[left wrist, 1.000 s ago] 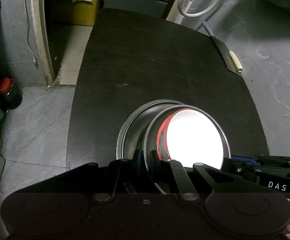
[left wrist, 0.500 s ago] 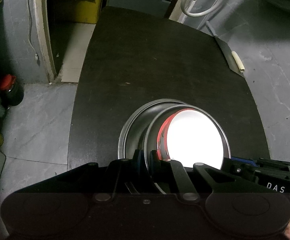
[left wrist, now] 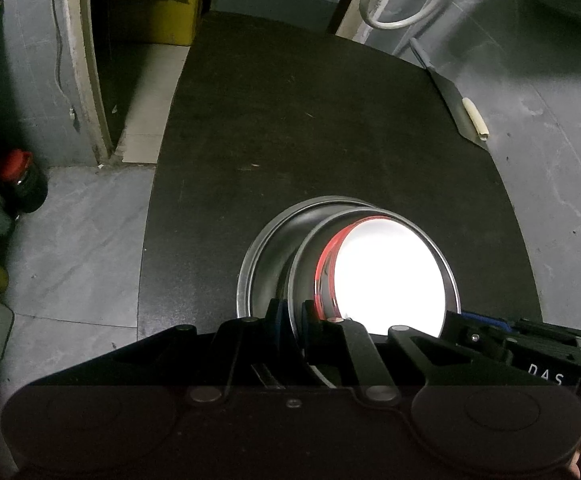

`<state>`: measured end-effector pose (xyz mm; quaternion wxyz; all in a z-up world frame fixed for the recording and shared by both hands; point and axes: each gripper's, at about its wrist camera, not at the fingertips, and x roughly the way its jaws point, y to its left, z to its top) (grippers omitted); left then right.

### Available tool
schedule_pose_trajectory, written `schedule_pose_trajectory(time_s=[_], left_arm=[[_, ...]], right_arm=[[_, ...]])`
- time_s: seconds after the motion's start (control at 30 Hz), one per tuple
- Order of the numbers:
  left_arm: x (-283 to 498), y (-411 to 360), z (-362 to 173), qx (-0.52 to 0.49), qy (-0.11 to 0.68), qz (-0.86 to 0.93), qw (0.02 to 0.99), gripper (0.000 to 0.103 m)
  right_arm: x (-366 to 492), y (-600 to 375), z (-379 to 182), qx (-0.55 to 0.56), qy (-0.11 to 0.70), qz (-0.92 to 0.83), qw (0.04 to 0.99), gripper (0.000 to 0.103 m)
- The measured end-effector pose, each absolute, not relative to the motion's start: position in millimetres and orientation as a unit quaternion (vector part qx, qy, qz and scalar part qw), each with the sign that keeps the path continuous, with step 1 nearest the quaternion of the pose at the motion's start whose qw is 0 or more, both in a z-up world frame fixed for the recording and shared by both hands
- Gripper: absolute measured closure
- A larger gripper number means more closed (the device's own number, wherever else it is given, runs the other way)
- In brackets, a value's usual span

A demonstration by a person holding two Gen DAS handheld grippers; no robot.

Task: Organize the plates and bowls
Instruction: 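Lower the bowl stack onto the steel plates and open both tools, then raise both tools up and back from the stacked dishes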

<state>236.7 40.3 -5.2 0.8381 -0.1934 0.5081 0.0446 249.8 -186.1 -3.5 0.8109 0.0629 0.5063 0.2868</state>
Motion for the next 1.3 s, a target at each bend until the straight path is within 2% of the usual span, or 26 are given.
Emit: schedule_pose_trajectory(time_s=[0.33,0.5,0.73,0.87,1.03,1.17,1.23,1.3], left_arm=[[233,38,-3,-0.184,0.508,0.043,0.841,0.092],[231,36,0,-0.172,0.505,0.045,0.845,0.086],[228,33,5,-0.154,0.503,0.046,0.849,0.084],[226,34,8,-0.15,0.497,0.05,0.853,0.072],[221,37,10,-0.146,0.489,0.053,0.858,0.064],[219,40,12,-0.145,0.484,0.06,0.861,0.053],[219,40,12,-0.143,0.483,0.063,0.862,0.047],[218,41,13,-0.132,0.481,0.071,0.864,0.035]], right_arm=[[245,-189,-5,0.078,0.5,0.27,0.819,0.085],[241,-190,-5,0.082,0.495,0.263,0.824,0.085],[239,-189,-3,0.08,0.492,0.254,0.829,0.078],[238,-189,-3,0.081,0.492,0.247,0.831,0.072],[234,-189,-2,0.078,0.483,0.235,0.84,0.068],[229,-190,0,0.073,0.475,0.225,0.848,0.059],[228,-190,1,0.072,0.472,0.22,0.851,0.056],[226,-190,2,0.065,0.467,0.212,0.856,0.046]])
